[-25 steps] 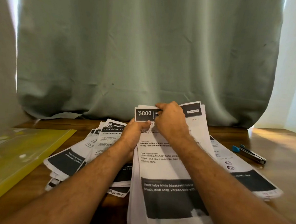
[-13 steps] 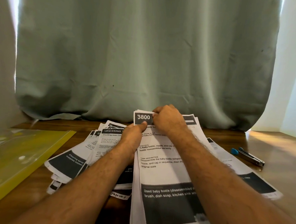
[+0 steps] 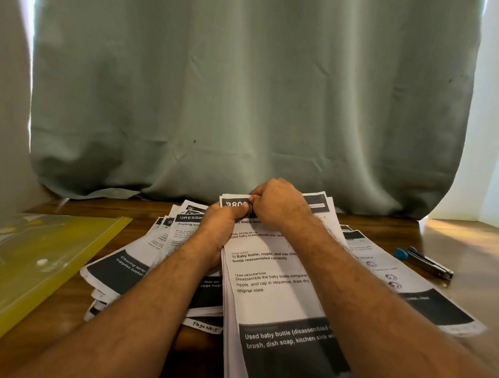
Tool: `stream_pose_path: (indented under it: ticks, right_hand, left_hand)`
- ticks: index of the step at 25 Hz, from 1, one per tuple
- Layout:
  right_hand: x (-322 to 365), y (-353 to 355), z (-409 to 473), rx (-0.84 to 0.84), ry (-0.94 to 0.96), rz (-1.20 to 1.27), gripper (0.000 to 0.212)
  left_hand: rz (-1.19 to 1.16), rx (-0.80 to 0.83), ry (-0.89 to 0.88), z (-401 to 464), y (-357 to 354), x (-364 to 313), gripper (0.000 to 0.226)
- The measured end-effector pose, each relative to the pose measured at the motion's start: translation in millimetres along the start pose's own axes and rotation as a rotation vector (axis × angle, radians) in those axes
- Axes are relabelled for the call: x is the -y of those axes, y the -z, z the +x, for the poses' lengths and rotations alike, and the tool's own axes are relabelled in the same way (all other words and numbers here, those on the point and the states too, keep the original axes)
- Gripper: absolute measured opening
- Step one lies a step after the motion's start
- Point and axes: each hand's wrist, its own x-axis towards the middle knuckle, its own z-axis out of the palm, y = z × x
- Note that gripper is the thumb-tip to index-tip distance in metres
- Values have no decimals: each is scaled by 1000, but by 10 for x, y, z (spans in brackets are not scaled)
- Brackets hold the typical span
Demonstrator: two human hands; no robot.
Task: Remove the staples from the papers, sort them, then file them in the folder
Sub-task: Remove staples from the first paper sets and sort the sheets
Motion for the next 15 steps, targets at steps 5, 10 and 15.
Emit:
stream_pose_path:
  ticks: [5,10,15]
  right_hand:
    - [81,125,-28,27,31,5,20]
    - [44,337,-58,22,113,-335,24]
    - [-376,683,39,17,71,-454,26]
  left_hand:
    - [59,-61,-53,-6,-15,2,21]
    - [206,50,77,-50,-129,123,63]
    - [748,307,-231,-70,-118,255,51]
